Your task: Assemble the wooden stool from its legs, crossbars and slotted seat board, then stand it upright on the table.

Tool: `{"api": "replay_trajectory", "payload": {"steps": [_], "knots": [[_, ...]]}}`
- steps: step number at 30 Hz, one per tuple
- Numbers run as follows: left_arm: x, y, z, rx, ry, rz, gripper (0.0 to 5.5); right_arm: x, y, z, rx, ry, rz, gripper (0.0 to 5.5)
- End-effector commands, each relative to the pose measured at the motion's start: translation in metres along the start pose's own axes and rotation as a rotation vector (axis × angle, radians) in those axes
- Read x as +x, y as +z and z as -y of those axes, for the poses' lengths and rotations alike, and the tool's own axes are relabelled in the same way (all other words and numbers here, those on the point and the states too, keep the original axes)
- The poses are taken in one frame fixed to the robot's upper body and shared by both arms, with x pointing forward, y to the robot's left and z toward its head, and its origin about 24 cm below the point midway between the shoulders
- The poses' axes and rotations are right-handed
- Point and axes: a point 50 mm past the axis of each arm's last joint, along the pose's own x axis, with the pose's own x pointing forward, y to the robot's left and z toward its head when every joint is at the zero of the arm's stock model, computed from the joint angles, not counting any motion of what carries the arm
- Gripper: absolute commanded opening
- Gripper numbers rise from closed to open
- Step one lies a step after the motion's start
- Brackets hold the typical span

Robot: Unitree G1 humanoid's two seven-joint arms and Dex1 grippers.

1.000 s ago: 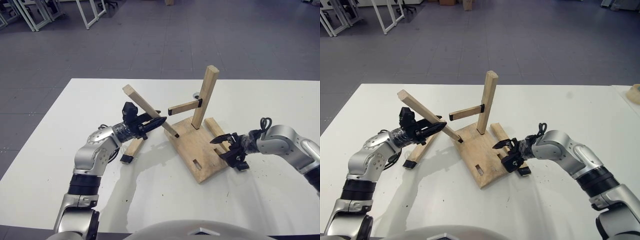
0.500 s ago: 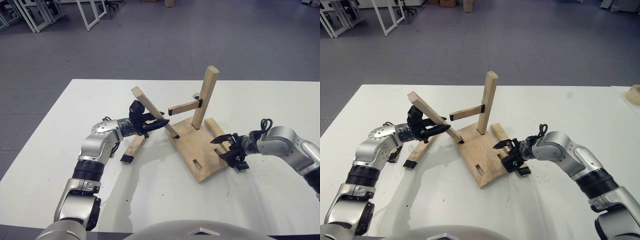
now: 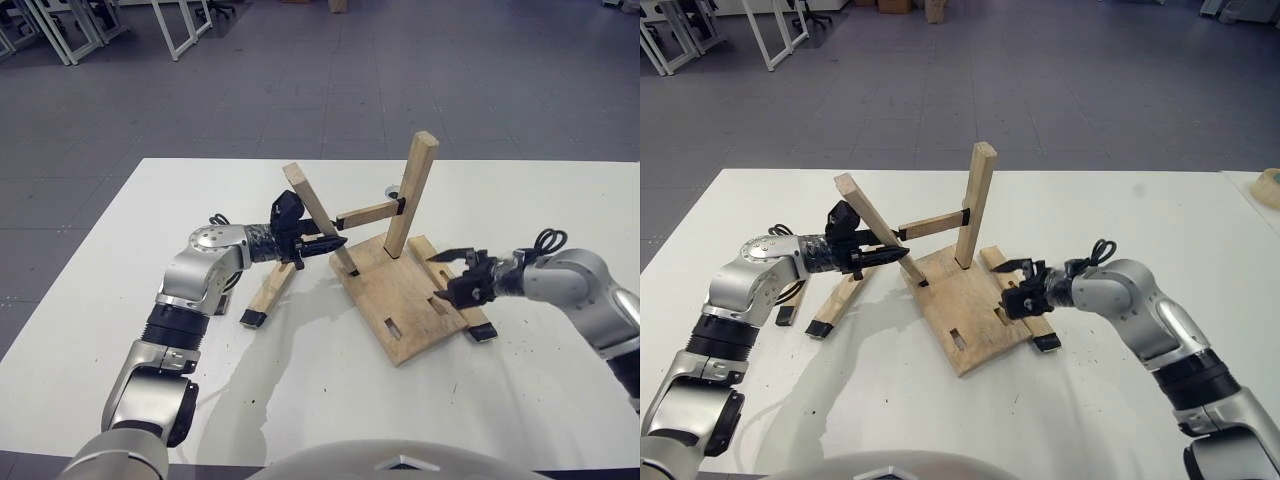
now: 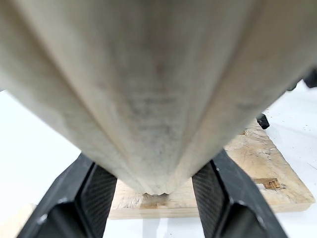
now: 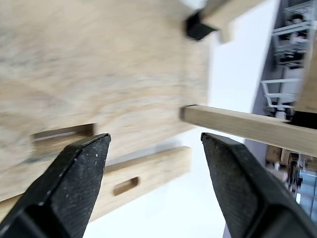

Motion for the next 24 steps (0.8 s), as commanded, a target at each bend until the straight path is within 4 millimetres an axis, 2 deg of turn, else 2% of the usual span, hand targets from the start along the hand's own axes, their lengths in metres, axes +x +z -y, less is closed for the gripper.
{"api": "replay_trajectory", "payload": {"steps": [1,4,8,16,24], "knots": [[-0.005,-0.042,0.003,-0.100,0.014,-0.242,2.05,-0.009,0.014,0.044,0.204,-0.265,0.109,3.39],[-0.004,-0.040,0.003,-0.092,0.008,-0.262,2.05,-0.009,0.031,0.071,0.384,-0.448,0.258,3.39],[-0.003,-0.041,0.002,-0.115,0.005,-0.266,2.05,-0.007,0.050,0.091,0.447,-0.557,0.361,3.39],[-0.008,-0.049,0.005,-0.214,-0.044,-0.279,2.05,0.026,0.061,0.100,0.415,-0.537,0.365,3.39],[-0.002,-0.052,0.004,-0.185,-0.058,-0.346,2.05,0.050,0.061,0.098,0.418,-0.514,0.352,3.39]]}}
